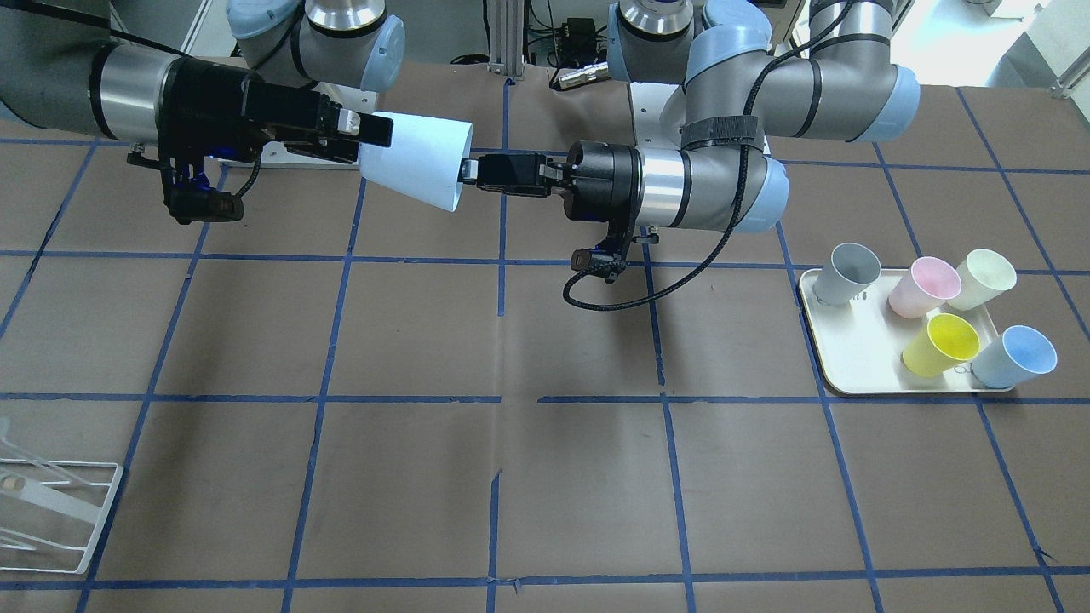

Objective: Transfer IKEA cup to right arm and place on rack

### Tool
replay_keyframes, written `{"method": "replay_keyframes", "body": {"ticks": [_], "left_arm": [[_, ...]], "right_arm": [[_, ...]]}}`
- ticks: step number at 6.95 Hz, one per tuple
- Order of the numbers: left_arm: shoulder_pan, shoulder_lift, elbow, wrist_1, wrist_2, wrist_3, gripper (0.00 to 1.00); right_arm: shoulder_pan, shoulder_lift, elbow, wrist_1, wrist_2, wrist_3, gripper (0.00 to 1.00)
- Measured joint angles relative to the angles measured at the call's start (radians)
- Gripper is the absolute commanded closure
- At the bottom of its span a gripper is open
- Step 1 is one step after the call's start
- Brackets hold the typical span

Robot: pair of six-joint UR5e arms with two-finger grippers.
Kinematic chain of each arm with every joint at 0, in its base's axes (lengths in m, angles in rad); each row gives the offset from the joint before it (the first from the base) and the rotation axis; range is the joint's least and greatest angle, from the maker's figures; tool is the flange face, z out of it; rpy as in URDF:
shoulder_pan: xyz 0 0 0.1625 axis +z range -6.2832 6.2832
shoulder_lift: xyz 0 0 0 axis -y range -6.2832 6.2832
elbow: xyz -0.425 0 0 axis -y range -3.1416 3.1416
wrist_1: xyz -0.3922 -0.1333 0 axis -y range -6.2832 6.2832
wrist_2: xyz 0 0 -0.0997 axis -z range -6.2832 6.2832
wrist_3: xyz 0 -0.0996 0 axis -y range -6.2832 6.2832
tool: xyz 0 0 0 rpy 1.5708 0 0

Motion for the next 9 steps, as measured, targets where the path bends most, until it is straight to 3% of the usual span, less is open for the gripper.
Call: {"method": "replay_keyframes", "body": {"ticks": [3,4,5,6,7,9], "left_arm": [[0.000,0.001,0.000,0.000,-0.001,0.000,1.00],[0.000,0.002,0.000,0.000,-0.001,0.000,1.00],[0.000,0.002,0.000,0.000,-0.001,0.000,0.67],[0.000,0.002,0.000,0.000,-0.002,-0.002,0.54],[-0.001,0.003,0.001,0.000,-0.002,-0.006,0.12],[-0.001,0.010,0.002,0.000,0.003,-0.015,0.03]], "right_arm": [[0.001,0.005,0.000,0.000,0.000,0.001,0.37],[0.001,0.006,0.000,-0.001,0.000,-0.001,0.38],[0.001,0.006,-0.001,-0.001,-0.002,-0.002,0.41],[0.001,0.007,-0.003,-0.002,-0.002,-0.002,0.43],[0.001,0.007,-0.004,-0.002,-0.003,0.000,0.44],[0.000,0.006,-0.011,-0.002,-0.002,0.005,0.44]]}}
